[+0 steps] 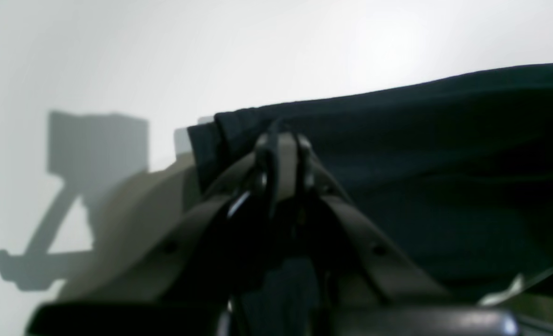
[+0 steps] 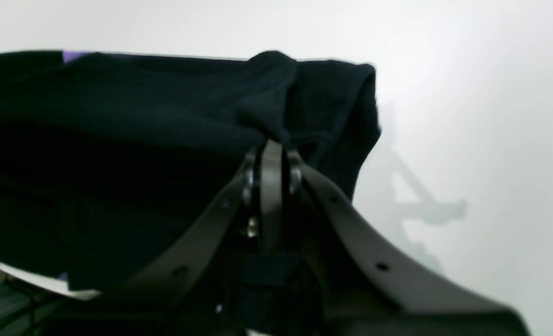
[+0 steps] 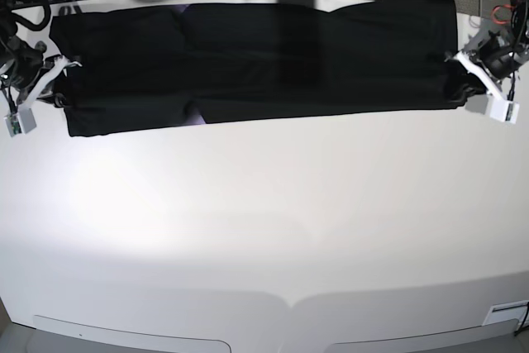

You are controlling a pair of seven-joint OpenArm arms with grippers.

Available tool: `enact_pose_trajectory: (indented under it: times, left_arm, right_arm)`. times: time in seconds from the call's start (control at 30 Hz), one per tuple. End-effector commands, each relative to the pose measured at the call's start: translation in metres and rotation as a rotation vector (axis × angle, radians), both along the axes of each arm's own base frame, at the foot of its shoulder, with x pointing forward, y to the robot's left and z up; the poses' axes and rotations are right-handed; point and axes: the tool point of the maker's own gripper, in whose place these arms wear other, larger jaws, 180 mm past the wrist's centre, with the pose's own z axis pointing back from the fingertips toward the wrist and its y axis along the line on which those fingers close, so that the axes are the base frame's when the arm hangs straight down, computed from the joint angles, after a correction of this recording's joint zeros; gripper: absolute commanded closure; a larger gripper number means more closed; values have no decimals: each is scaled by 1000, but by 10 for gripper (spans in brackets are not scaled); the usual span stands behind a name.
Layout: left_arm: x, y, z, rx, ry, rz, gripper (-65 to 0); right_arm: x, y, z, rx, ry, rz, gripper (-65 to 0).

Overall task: Fold the T-shirt properly
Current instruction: 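Grasp the hem corners and fold the hem over toward the shoulders, then grasp the ends of the folded strip with both grippers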

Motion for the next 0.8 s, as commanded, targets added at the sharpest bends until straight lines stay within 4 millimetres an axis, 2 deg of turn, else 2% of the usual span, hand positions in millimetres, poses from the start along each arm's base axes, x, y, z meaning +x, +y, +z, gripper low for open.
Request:
enact_pose_trajectory:
  times: [0.0, 0.27, 0.53, 0.57, 0.63, 0.7, 0.77]
  left_arm:
    - [3, 4, 10, 6, -34, -5, 0]
    - [-20, 7, -6, 45, 26, -17, 0]
    - [-24, 14, -13, 115, 51, -35, 0]
    - [-24, 14, -13, 115, 51, -35, -29]
    - [-24, 14, -13, 115, 50, -35, -189]
    - [-24, 15, -12, 116, 50, -35, -320]
    - [-25, 15, -13, 116, 56, -35, -378]
  right_arm:
    - [3, -1, 9, -10, -32, 8, 0]
    - [-16, 1, -20, -51, 26, -50, 0]
    - [-19, 5, -25, -41, 32, -63, 0]
    - [-19, 5, -25, -40, 32, -63, 0]
    - [-18, 5, -24, -41, 29, -63, -119]
    - [-15, 4, -22, -40, 20, -63, -222]
    - [-8, 4, -18, -41, 1, -63, -274]
